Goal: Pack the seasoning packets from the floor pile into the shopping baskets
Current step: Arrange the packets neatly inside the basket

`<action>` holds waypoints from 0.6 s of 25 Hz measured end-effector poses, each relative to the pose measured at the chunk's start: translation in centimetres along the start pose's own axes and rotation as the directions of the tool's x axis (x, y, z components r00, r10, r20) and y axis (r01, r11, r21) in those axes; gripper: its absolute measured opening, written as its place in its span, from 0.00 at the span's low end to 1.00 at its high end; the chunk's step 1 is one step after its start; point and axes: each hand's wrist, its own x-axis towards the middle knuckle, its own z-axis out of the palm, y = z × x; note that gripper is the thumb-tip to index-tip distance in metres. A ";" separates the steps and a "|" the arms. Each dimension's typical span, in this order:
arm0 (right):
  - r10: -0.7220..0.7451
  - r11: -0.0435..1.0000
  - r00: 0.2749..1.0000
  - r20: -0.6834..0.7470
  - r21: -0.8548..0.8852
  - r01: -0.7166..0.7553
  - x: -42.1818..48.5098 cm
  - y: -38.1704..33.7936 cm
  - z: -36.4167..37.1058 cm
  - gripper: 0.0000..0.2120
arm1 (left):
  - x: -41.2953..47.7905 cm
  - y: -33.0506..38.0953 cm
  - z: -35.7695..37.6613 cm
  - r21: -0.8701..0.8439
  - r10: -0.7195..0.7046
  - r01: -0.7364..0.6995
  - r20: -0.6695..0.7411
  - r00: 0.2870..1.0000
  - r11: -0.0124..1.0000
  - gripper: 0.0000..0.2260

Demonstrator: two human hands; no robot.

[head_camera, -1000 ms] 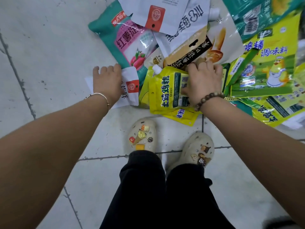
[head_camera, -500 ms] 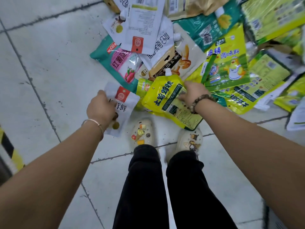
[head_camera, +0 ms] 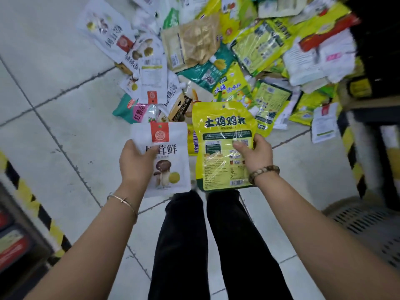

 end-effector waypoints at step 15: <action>0.055 0.894 0.869 -0.491 0.412 0.176 -29.6 -11.0 -29.3 0.18 | -26.5 25.6 -17.6 -0.224 0.541 -0.496 0.253 0.802 0.839 0.07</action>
